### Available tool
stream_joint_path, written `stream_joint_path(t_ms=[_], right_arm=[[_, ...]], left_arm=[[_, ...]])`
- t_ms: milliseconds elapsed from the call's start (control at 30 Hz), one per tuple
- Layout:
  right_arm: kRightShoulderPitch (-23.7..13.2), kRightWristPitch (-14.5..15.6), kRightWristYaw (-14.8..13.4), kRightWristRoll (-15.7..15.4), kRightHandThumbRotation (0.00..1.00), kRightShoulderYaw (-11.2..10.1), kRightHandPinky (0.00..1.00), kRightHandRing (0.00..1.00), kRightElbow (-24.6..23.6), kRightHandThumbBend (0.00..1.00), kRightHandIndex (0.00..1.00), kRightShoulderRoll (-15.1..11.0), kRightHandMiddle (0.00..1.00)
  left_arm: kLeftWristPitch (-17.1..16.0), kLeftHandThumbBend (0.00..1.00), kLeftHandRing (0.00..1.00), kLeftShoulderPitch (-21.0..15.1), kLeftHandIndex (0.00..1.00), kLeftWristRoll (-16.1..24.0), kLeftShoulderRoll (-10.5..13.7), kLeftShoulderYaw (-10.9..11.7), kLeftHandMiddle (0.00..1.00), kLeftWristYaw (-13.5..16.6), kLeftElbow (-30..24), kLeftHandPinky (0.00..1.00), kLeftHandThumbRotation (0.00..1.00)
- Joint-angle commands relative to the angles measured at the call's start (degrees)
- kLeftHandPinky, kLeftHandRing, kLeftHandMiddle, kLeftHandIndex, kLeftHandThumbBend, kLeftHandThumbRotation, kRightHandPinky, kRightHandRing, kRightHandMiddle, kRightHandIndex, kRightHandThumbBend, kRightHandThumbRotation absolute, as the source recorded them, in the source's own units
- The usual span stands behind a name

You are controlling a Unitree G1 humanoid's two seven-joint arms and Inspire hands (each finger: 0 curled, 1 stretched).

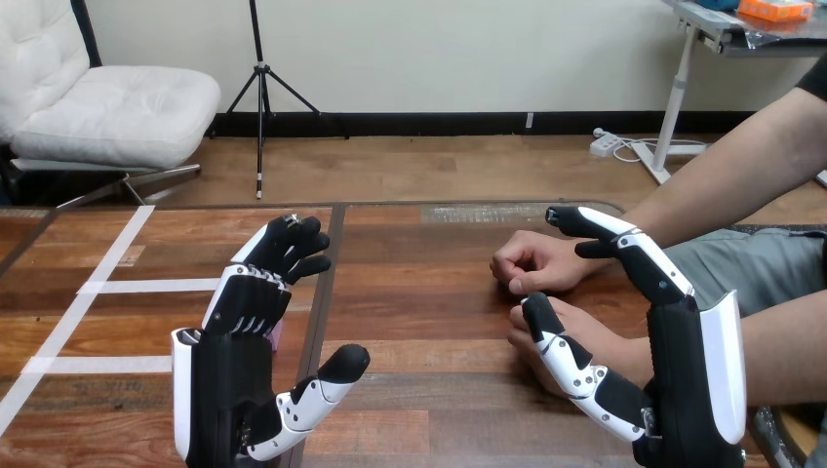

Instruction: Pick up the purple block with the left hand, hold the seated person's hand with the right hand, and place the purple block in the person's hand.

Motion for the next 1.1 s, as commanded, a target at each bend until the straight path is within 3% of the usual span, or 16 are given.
stream_joint_path(t_ms=[0,600,800,900,1067], right_arm=[[-2.5,-0.4,0.0,0.7,0.37,-0.4,0.65,0.72,-1.0,0.43,0.72,0.0,0.74],[-2.7,-0.1,0.2,0.5,0.36,-0.4,0.65,0.72,-1.0,0.43,0.72,0.1,0.74],[-2.8,0.0,0.1,0.3,0.36,-0.4,0.64,0.72,-0.9,0.43,0.72,0.1,0.74],[-2.8,0.1,0.2,0.4,0.36,-0.4,0.64,0.72,-0.9,0.43,0.72,0.1,0.74],[-2.9,0.0,0.2,0.4,0.36,-0.4,0.65,0.72,-0.8,0.43,0.72,0.1,0.74]], left_arm=[[-0.8,0.78,0.76,-2.2,0.79,0.3,-2.2,-0.2,0.79,0.1,-0.8,0.71,0.42],[0.0,0.79,0.76,-2.4,0.79,0.6,-1.4,0.2,0.78,0.1,-1.6,0.7,0.4],[2.6,0.82,0.77,-3.0,0.79,3.3,2.5,1.9,0.79,-0.7,-3.7,0.71,0.35],[4.7,0.83,0.78,-3.7,0.8,4.6,5.5,2.8,0.81,-1.4,-5.0,0.72,0.34],[9.1,0.84,0.81,-5.9,0.81,10.9,12.5,7.1,0.83,-1.6,-7.4,0.75,0.34]])
